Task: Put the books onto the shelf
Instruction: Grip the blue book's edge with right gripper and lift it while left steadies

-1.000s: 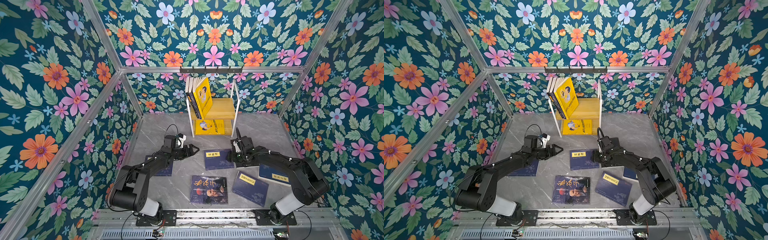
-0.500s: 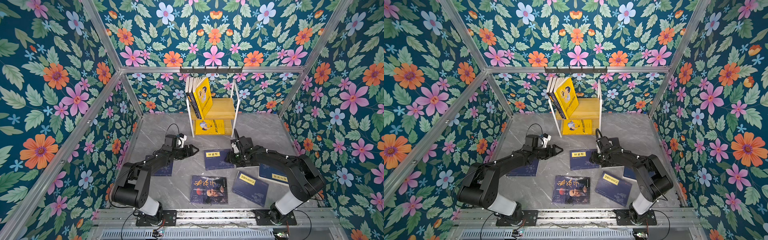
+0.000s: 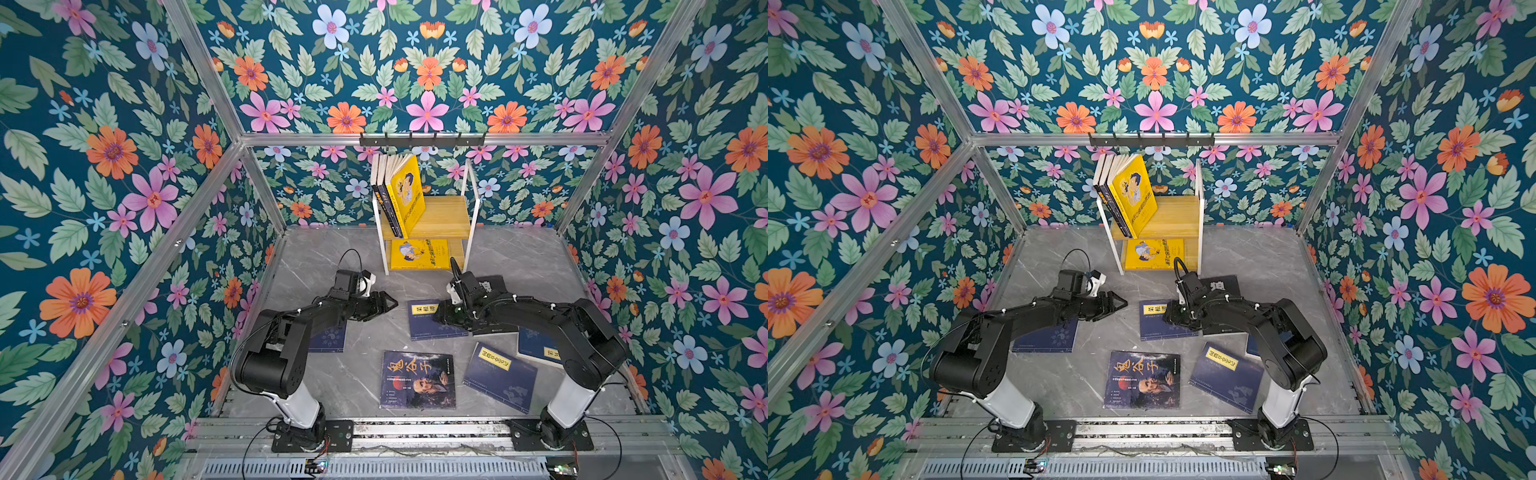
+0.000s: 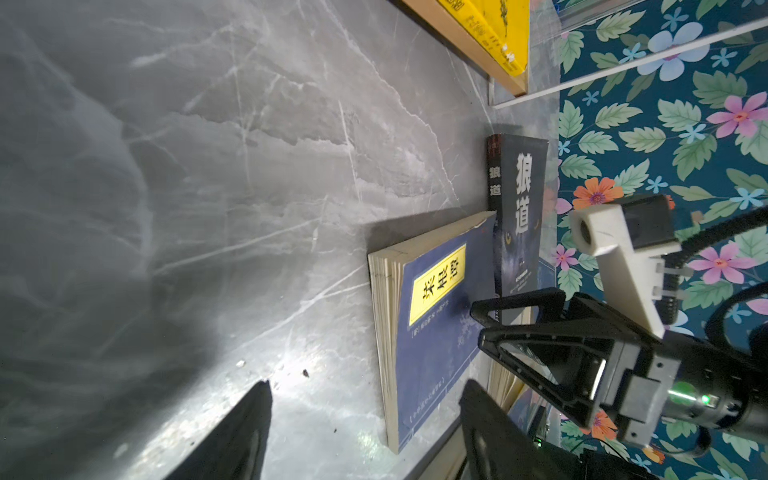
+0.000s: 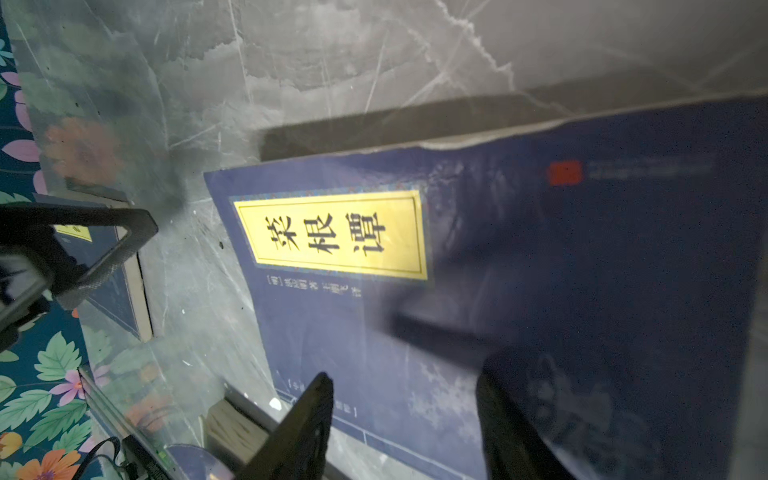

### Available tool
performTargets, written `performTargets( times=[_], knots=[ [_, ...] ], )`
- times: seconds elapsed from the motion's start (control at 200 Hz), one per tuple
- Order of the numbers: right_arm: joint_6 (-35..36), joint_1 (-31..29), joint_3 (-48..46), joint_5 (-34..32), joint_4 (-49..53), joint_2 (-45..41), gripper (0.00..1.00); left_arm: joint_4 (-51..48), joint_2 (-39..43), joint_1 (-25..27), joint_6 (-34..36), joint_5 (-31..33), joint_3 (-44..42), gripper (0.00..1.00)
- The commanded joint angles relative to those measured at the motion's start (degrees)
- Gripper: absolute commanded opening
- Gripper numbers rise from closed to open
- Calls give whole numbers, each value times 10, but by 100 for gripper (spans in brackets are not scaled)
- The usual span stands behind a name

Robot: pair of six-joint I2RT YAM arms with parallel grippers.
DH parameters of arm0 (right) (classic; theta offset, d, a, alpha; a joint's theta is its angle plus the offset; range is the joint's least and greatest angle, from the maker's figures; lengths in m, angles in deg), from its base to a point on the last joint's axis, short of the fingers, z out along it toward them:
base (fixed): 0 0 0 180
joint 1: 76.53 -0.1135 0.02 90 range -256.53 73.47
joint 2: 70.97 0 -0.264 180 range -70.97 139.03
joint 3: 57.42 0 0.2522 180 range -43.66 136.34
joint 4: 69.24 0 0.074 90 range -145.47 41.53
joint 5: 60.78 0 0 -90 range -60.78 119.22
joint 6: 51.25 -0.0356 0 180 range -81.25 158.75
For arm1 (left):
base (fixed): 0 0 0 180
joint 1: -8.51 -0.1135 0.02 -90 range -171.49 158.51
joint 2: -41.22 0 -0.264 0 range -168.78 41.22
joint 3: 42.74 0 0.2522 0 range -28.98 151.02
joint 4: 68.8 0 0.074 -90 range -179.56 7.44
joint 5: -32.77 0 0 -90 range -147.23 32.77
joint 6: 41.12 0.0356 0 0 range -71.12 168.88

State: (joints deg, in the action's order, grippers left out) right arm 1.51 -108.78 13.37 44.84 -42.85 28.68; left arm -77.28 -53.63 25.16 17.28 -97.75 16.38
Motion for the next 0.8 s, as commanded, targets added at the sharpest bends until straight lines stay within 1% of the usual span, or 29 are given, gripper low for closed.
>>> performTargets(
  times=[0.0,0.13,0.22,0.305,0.46,0.59,0.705,0.795],
  knots=[
    [-1,17,0,-42,66,-19,57,-3,-3,5,1,-2,2,74],
    [13,53,-4,-58,93,-26,57,-8,-8,9,1,2,8,74],
    [24,59,-7,-69,100,-25,57,-12,-11,10,0,2,13,74],
    [27,61,-10,-60,95,-12,57,-17,-16,11,1,2,20,74],
    [21,59,-8,-38,81,7,56,-14,-23,12,-7,7,15,73],
    [5,41,-6,-17,66,9,54,-6,-38,12,-17,4,7,71],
    [-14,27,-2,-2,47,21,54,-28,-60,11,2,-2,33,70],
    [-25,12,8,-1,38,34,54,-30,-74,12,1,-4,41,70]
  ],
)
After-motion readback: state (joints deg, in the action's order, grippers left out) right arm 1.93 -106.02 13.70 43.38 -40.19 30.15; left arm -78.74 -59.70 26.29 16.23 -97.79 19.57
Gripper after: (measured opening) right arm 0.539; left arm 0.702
